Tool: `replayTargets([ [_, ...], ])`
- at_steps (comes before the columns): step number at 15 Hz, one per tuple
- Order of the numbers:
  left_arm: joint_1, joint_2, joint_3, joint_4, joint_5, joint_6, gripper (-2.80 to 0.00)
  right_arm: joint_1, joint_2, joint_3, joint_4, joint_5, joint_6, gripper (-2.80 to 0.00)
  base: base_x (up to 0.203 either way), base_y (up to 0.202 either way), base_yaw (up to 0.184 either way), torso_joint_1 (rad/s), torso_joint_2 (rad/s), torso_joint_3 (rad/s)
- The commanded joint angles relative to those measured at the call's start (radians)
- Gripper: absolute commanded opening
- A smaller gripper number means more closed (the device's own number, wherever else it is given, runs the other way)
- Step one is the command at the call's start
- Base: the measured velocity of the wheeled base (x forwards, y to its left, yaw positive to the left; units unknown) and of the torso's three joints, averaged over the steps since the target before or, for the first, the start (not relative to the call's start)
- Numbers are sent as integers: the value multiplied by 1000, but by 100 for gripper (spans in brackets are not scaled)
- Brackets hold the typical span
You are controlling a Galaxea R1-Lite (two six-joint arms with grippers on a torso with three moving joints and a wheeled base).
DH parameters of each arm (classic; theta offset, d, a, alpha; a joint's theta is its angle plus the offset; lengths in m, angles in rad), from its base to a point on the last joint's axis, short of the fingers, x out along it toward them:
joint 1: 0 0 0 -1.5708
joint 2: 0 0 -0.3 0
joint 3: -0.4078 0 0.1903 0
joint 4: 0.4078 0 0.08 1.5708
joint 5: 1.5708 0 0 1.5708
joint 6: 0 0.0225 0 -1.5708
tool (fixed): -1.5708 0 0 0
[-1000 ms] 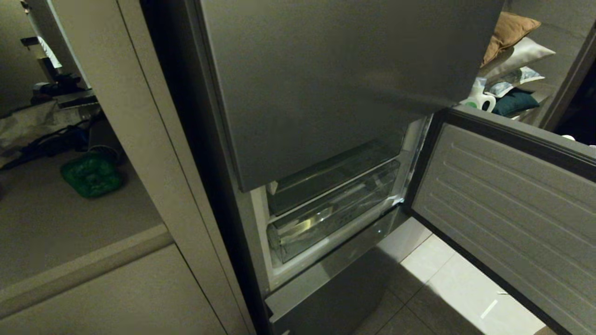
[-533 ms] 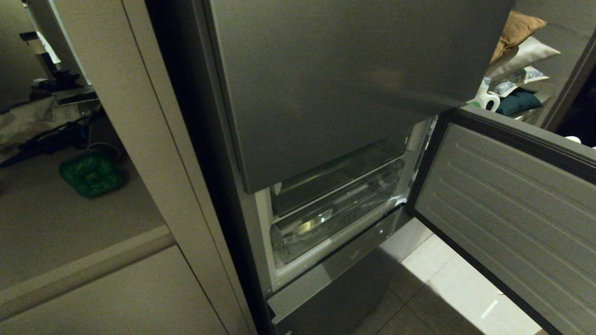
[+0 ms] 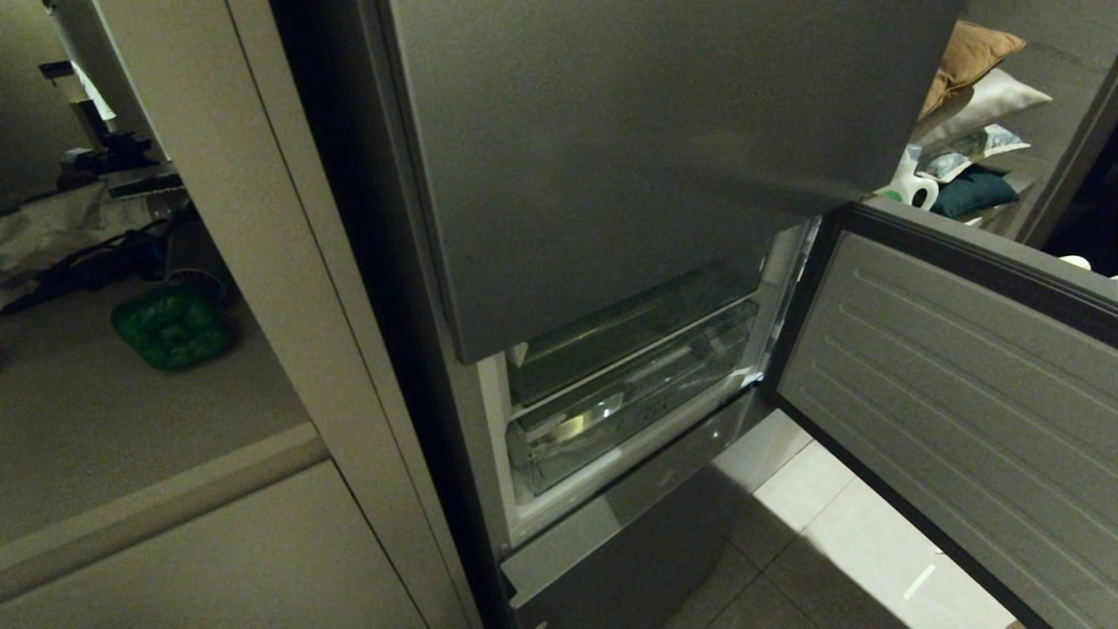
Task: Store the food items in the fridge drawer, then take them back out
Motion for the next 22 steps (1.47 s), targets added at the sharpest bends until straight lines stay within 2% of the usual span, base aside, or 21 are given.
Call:
replayTargets([
  [1, 0, 2, 0, -1, 0, 0, -280, 1, -24, 42, 75, 5, 2, -280, 0, 0, 0, 0, 0, 0],
  [13, 0, 2, 0, -1, 0, 0, -280, 44, -175, 148, 91, 14, 6, -280, 0, 0, 0, 0, 0, 0],
  [16, 0, 2, 0, -1, 0, 0, -280, 95, -260, 137, 80, 16, 78, -280, 0, 0, 0, 0, 0, 0],
  [18, 0, 2, 0, -1, 0, 0, -280, 213, -290, 127, 85, -8, 92, -280, 0, 0, 0, 0, 0, 0],
  [19, 0, 2, 0, -1, 0, 0, -280, 299, -298, 124, 99, -60, 87, -280, 0, 0, 0, 0, 0, 0],
  [21, 0, 2, 0, -1, 0, 0, -280, 530, -319, 125, 153, -229, 30, -280, 0, 0, 0, 0, 0, 0],
  [22, 0, 2, 0, -1, 0, 0, -280, 674, -340, 130, 192, -336, -14, -280, 0, 0, 0, 0, 0, 0],
])
